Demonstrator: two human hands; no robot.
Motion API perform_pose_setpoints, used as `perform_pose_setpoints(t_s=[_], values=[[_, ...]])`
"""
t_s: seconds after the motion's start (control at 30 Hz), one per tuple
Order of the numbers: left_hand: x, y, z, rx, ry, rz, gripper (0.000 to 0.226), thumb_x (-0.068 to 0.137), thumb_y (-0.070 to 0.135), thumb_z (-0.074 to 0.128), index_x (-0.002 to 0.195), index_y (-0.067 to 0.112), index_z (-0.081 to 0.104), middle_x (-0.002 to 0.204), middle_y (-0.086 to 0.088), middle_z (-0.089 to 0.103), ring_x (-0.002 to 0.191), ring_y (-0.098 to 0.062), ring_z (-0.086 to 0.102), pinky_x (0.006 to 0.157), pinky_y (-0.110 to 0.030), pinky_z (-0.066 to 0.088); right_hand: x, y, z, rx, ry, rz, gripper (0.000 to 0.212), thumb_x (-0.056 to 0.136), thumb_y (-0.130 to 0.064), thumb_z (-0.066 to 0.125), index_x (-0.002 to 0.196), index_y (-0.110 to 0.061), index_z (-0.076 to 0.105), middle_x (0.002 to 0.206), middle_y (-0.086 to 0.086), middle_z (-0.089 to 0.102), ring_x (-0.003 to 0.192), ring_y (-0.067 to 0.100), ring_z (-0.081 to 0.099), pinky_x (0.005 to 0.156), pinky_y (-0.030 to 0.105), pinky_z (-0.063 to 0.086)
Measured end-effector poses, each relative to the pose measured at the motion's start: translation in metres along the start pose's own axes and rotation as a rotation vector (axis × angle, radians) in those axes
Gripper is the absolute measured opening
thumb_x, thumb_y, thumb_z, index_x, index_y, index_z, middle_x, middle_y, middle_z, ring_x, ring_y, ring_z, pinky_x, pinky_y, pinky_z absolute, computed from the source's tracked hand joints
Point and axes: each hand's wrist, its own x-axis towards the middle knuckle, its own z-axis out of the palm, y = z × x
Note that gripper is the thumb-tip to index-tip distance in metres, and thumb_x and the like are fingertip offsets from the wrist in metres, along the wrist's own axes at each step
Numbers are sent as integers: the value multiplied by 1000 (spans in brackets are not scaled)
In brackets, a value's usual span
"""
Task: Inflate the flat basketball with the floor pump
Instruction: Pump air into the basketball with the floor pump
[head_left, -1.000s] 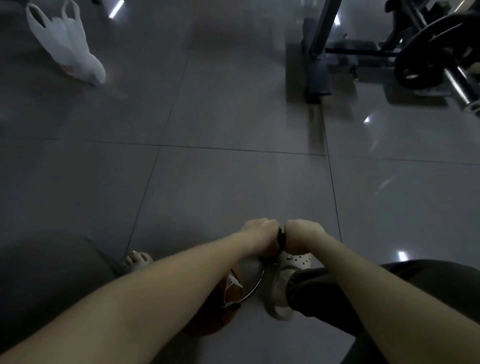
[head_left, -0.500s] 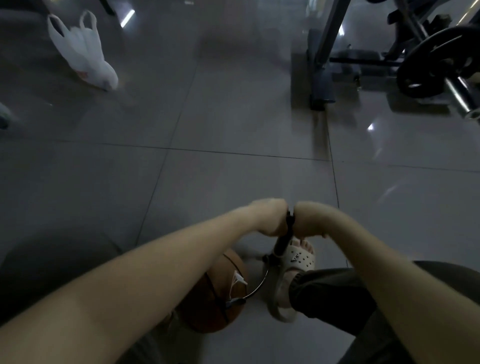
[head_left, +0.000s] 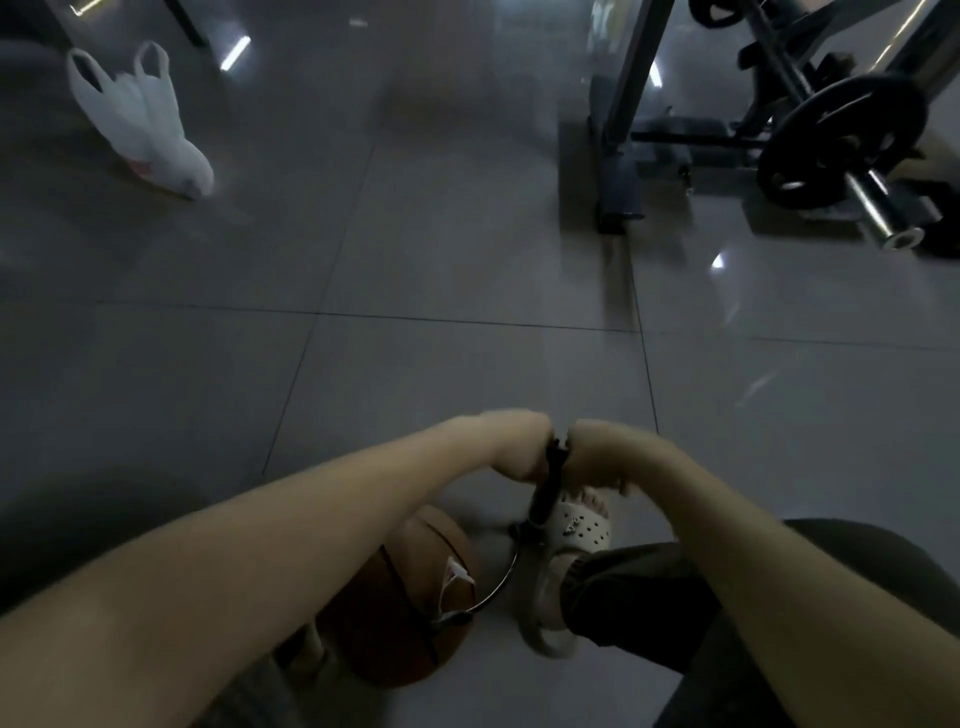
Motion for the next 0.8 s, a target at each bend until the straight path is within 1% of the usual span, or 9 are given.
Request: perform_pose_setpoints(t_s=[0.07,0.17,0.3,0.37,0.47,0.57,0.63,0.73,0.8], values=[[-21,9,-45,-34,74,12,20,89,26,70,75,12,66,65,-1,59,57,-20,54,50,-29,40,-33,0,-43,3,39,-44,11,85,-17,72,90,-10,64,77,5,59,66,17,56,60,29,52],[-38,17,-79,-62,141,20,12,84,21,72,77,12,69,67,-2,62,56,-20,54,51,-31,41,-53,-1,-74,-21,96,-84,14,84,-13,72,95,-6,67,76,6,58,62,17,52,58,29,49],[-16,7,-18,-66,104,-25,21,93,27,67,76,16,61,68,1,58,57,-17,54,48,-26,37,-9,0,-18,-104,70,-71,7,90,-22,66,90,-16,64,78,0,60,65,14,55,62,25,49],[3,-2,20,-55,144,-55,23,92,32,66,78,18,55,74,1,58,68,-22,59,54,-29,39,24,5,15,-157,113,-81,16,92,-31,63,82,-19,60,76,-2,59,69,14,58,71,28,53],[21,-4,56,-55,153,-85,18,90,32,65,98,16,59,104,-9,67,89,-31,63,69,-33,41,46,12,45,-183,129,-45,16,90,-30,61,82,-17,58,74,-2,55,79,19,64,81,35,58],[32,-6,71,-52,117,-108,28,90,29,64,112,11,63,118,-14,66,107,-34,65,77,-35,44,54,16,59,-154,184,-26,14,86,-31,60,91,-19,64,77,-2,60,78,21,66,73,34,58],[32,-5,68,-26,107,-87,24,90,29,64,107,12,64,113,-13,67,104,-34,66,76,-36,45,50,13,59,-145,211,-8,12,86,-31,59,88,-19,60,76,-3,57,79,21,65,70,33,55],[19,0,53,25,43,-46,14,90,29,64,88,16,59,92,-8,64,85,-31,65,68,-35,47,29,6,45,-104,36,24,15,89,-26,64,88,-12,58,76,3,55,81,24,64,74,35,58],[6,4,25,27,50,-11,19,91,29,64,78,16,58,81,-5,62,74,-28,61,61,-34,46,10,7,15,-45,-38,8,19,89,-22,68,93,-4,66,74,7,60,73,24,66,67,35,60]])
